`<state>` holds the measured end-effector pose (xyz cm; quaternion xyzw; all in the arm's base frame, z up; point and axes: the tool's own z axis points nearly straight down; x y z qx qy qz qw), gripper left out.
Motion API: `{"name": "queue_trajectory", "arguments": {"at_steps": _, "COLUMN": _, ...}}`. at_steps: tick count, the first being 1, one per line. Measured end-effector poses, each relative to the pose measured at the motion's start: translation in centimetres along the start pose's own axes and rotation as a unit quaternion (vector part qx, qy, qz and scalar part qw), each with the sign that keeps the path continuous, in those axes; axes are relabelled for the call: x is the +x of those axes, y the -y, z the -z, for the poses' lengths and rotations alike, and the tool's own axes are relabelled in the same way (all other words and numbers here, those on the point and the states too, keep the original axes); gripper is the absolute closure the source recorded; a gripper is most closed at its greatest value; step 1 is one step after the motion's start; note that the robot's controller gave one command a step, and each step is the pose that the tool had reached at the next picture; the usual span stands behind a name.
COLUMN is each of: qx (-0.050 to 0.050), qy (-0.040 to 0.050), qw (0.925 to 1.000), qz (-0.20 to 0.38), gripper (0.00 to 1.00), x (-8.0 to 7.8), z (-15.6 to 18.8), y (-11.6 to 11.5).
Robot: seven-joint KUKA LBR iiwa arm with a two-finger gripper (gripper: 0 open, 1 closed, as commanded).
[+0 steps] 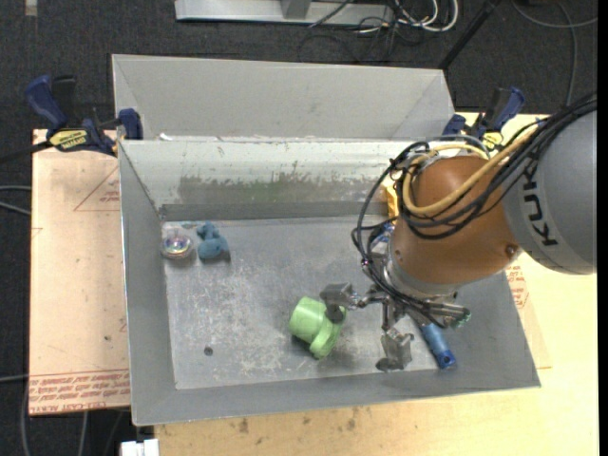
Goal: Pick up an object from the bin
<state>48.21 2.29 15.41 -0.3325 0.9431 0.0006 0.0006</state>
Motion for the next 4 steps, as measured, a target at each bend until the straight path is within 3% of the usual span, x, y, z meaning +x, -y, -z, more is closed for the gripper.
{"name": "queue_trajectory", "arguments": {"at_steps": 1, "qx": 0.0, "qy": 0.0009, "qw": 0.9951, "qz": -0.099, "gripper": 0.0, "x": -4.2, "z": -3.9, "y": -0.2}}
{"name": "queue_trajectory", "arguments": {"at_steps": 2, "qx": -0.001, "qy": -0.0018, "qw": 0.9976, "qz": -0.07, "gripper": 0.0, "x": -2.9, "z": -8.7, "y": -0.1}}
{"name": "queue_trajectory", "arguments": {"at_steps": 3, "qx": 0.0, "qy": -0.0006, "qw": 0.9976, "qz": -0.069, "gripper": 1.0, "x": -2.9, "z": -8.5, "y": -0.1}}
{"name": "queue_trajectory", "arguments": {"at_steps": 4, "qx": 0.003, "qy": 0.0046, "qw": 0.9982, "qz": -0.059, "gripper": 1.0, "x": -4.4, "z": 5.8, "y": 2.1}}
